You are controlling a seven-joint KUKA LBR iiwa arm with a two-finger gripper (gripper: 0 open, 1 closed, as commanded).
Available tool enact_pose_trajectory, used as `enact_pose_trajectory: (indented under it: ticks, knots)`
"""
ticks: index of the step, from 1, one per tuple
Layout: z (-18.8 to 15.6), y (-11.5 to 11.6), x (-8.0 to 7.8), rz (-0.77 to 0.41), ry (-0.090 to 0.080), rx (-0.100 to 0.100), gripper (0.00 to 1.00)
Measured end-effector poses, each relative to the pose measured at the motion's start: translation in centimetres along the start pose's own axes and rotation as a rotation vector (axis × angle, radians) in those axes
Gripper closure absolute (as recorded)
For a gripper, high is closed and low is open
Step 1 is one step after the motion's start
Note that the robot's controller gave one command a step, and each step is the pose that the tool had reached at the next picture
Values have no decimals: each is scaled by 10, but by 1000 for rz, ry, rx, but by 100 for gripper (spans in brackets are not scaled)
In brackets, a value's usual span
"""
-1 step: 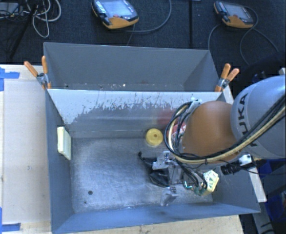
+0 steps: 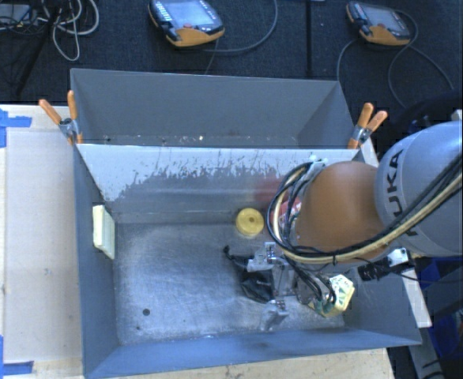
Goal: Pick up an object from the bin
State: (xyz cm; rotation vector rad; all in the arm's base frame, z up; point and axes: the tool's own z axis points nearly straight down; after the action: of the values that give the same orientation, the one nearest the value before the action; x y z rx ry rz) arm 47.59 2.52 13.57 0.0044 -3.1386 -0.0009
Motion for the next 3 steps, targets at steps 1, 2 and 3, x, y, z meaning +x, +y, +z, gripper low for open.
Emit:
enact_pose_trajectory:
  ticks: [1,2,3]
  knots:
    - [47,-43,-44,131,-9,-2,0]
    - [47,-47,-62,160,0,0,0]
    - [37,-35,-47,312,-1,0,0]
